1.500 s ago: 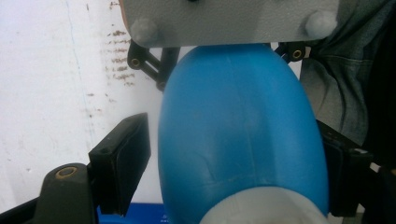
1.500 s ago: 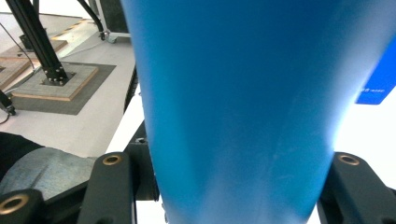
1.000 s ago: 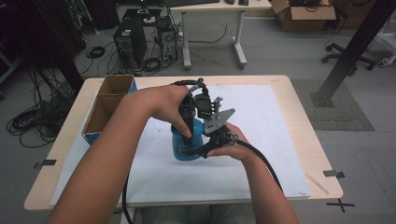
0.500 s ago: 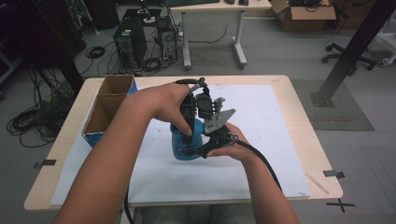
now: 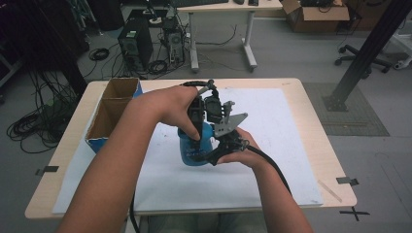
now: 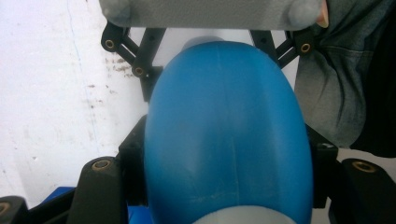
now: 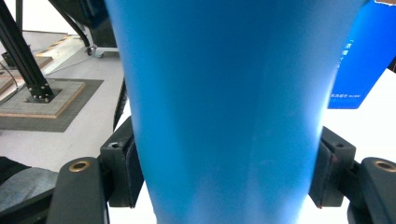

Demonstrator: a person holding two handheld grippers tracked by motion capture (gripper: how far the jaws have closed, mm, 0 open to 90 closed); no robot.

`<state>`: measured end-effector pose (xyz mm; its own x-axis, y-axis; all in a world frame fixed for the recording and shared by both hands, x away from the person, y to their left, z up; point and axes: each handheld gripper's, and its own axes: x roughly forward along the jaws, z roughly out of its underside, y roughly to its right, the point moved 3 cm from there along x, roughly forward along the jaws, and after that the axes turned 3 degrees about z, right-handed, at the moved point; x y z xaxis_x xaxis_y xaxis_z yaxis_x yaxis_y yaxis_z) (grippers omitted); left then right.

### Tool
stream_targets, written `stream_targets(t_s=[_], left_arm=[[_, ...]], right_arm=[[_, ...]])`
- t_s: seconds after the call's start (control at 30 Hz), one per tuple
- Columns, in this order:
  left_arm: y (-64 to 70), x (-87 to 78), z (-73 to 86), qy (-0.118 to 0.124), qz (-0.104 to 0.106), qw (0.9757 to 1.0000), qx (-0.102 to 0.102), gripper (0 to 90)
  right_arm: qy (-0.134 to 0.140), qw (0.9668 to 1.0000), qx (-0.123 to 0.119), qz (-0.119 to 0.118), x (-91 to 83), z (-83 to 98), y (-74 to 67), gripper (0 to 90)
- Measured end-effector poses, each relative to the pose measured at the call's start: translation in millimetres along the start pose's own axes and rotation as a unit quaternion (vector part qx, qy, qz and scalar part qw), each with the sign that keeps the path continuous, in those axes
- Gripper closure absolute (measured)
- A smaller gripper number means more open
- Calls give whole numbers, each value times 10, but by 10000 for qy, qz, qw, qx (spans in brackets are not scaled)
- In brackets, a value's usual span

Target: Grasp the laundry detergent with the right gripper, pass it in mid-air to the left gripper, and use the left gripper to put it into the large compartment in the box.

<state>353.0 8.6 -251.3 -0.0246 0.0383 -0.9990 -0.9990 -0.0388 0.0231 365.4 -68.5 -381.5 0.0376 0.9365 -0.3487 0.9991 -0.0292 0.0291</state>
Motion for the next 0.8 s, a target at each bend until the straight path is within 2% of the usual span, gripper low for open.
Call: stream_targets(t_s=[0.1,0.43,0.6,0.8], left_arm=[[4,-4,-7,32,21,10000,-2,376],[-14,-6,-8,34,13,10000,-38,376],[-27,-6,-7,21,8,10000,-48,376],[-40,-6,2,60,-21,10000,-37,376]], right_arm=[[30,10000,56,68,-17,14,-5,260],[115,9999,26,82,-27,6,-16,260],[133,9998,99,122,-28,26,-5,221],[72,9993,254,248,-83,68,18,107]])
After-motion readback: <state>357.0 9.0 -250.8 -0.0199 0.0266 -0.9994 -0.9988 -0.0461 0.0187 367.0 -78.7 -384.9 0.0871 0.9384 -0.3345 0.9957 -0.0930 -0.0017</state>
